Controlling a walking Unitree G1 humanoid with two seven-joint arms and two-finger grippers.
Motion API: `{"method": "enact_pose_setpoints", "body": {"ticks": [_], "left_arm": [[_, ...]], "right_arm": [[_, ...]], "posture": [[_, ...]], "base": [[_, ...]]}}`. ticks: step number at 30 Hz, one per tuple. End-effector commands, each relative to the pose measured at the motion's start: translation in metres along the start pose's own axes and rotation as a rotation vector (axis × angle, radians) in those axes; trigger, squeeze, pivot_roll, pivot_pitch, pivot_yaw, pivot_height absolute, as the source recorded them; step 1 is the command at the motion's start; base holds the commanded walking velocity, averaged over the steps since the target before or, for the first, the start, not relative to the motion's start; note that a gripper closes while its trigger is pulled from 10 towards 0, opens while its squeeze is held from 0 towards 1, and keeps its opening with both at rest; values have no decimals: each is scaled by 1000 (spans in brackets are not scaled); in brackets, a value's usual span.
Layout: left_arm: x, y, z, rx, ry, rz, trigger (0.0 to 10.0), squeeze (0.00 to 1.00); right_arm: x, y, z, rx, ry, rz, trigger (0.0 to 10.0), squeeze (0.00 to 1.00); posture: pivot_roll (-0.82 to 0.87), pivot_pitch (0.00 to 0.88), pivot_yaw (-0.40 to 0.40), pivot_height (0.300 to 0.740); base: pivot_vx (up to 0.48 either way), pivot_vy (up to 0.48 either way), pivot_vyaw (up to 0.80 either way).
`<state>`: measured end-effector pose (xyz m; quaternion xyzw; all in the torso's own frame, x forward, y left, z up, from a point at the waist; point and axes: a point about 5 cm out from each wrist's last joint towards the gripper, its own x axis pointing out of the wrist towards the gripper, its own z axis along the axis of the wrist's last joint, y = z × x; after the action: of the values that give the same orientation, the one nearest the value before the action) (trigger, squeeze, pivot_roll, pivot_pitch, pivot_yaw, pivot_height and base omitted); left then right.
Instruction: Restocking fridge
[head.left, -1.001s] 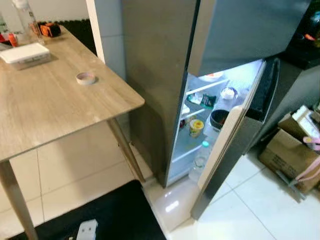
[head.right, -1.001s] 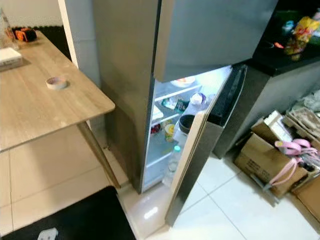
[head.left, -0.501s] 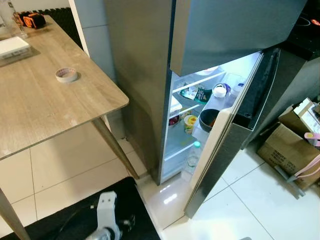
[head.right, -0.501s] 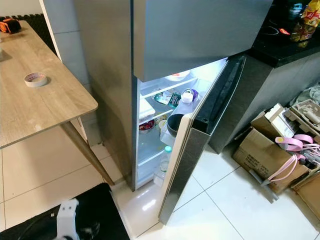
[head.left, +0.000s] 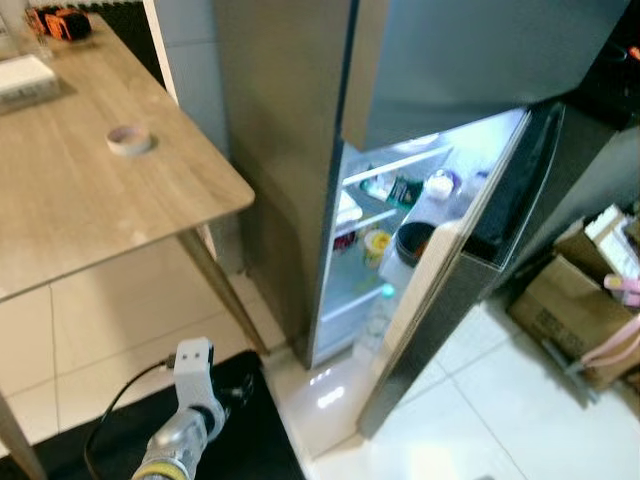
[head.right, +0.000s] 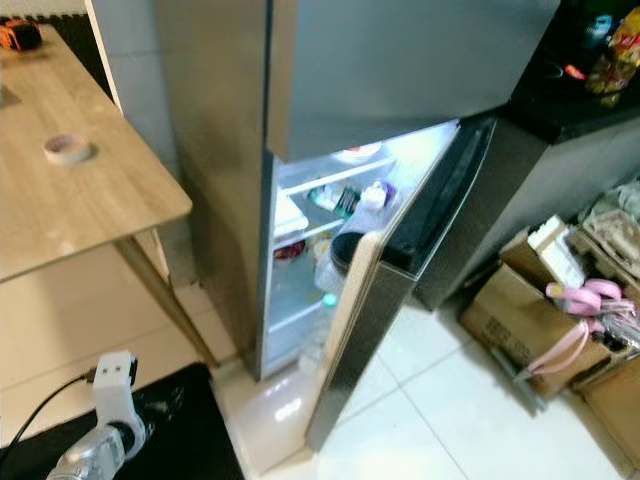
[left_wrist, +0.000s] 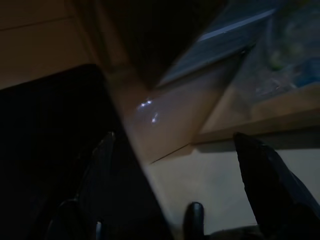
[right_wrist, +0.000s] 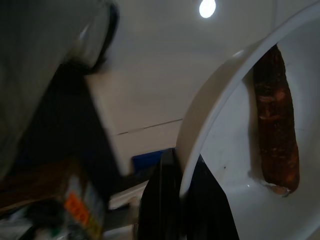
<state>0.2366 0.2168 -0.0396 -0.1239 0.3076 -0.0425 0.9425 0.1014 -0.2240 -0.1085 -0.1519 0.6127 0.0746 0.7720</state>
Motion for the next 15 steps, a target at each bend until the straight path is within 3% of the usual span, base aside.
{"method": "enact_pose_setpoints", "body": {"ticks": [1, 6, 10, 13, 15], "left_arm": [[6, -12, 6, 4, -30, -53, 10000, 0], [8, -11, 22, 3, -91, -64, 10000, 0], [11, -12, 47, 29, -171, -121, 10000, 0], [12, -14, 52, 37, -186, -137, 10000, 0], [14, -23, 70, 66, -246, -229, 10000, 0]], "right_arm": [[-1, -3, -8, -4, 23, -8, 10000, 0], [-1, -3, -9, -5, 26, -9, 10000, 0], [-1, -4, -9, -6, 26, -9, 10000, 0], [-1, -4, -9, -7, 26, -9, 10000, 0], [-1, -4, -9, -8, 26, -10, 10000, 0]], "posture": [[14, 28, -79, 740], [14, 30, -81, 740], [13, 30, -81, 740], [13, 30, -81, 740], [13, 30, -81, 740]], "base": [[0, 0, 0], [0, 0, 0], [0, 0, 0], [0, 0, 0], [0, 0, 0]]}}
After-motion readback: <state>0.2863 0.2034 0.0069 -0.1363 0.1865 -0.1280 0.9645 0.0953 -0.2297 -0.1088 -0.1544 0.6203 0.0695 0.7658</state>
